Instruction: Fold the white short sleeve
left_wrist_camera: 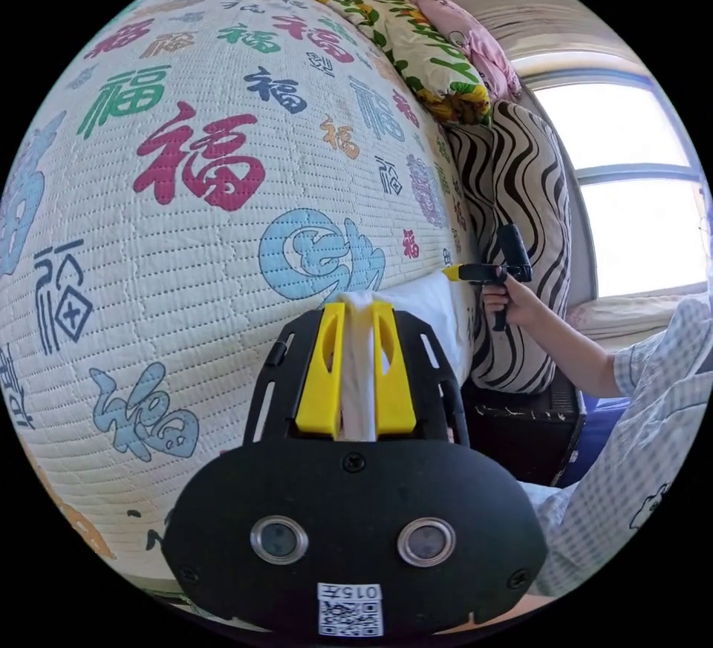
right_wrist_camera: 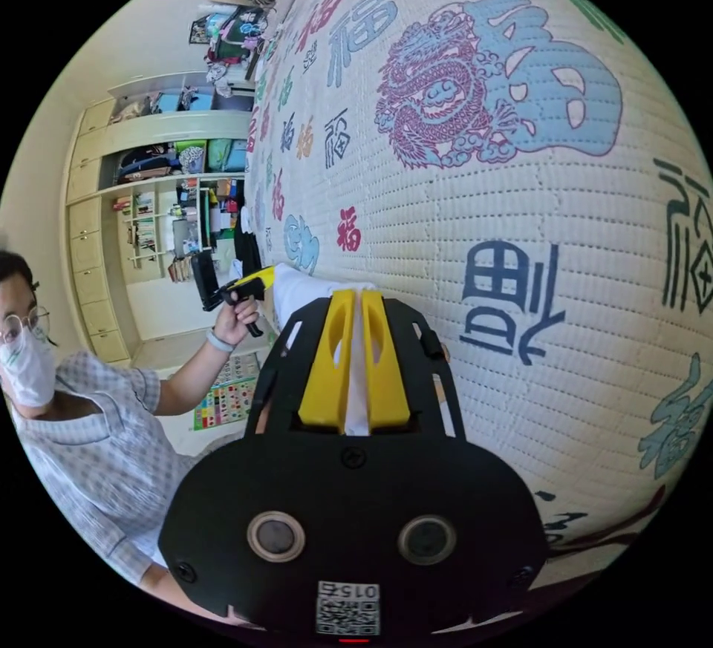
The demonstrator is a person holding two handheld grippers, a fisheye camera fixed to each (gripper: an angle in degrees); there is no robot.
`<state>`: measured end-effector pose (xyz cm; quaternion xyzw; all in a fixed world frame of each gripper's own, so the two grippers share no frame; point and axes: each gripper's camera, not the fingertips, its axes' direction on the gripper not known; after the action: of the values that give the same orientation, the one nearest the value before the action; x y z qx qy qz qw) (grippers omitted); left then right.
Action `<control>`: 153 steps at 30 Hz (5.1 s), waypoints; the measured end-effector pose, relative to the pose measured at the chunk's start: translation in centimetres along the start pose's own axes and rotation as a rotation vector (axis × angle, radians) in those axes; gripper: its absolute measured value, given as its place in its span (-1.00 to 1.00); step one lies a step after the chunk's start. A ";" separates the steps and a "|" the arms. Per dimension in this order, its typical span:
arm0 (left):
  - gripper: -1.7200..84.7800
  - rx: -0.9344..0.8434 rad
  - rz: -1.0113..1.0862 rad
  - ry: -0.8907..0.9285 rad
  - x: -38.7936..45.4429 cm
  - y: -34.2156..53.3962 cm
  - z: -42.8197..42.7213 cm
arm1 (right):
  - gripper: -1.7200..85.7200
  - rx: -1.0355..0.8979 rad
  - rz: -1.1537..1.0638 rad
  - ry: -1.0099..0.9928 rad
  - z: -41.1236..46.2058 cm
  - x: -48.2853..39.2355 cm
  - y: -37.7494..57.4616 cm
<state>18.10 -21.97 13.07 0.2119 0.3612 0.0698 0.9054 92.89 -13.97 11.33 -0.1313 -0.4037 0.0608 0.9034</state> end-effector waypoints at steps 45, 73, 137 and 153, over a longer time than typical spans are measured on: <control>-0.75 -0.097 0.004 -0.176 -2.6 4.9 -4.9 | -0.88 -0.015 -0.240 0.340 3.9 -3.4 6.4; -0.95 -0.061 -0.046 0.313 -16.0 6.6 -13.9 | -0.95 -0.018 -0.164 0.101 7.8 -0.2 -0.3; -0.86 1.098 -0.807 0.329 -38.0 63.6 -63.2 | -0.85 -1.520 -0.822 0.420 102.4 -83.4 -40.6; -0.81 1.057 -0.813 0.105 -35.8 73.7 -72.3 | -0.77 -1.249 -1.207 0.335 103.9 -92.7 -31.7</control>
<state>-55.47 58.53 20.43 0.4704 0.4413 -0.4533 0.6152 -46.27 -44.77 20.67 -0.3723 -0.2259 -0.6781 0.5920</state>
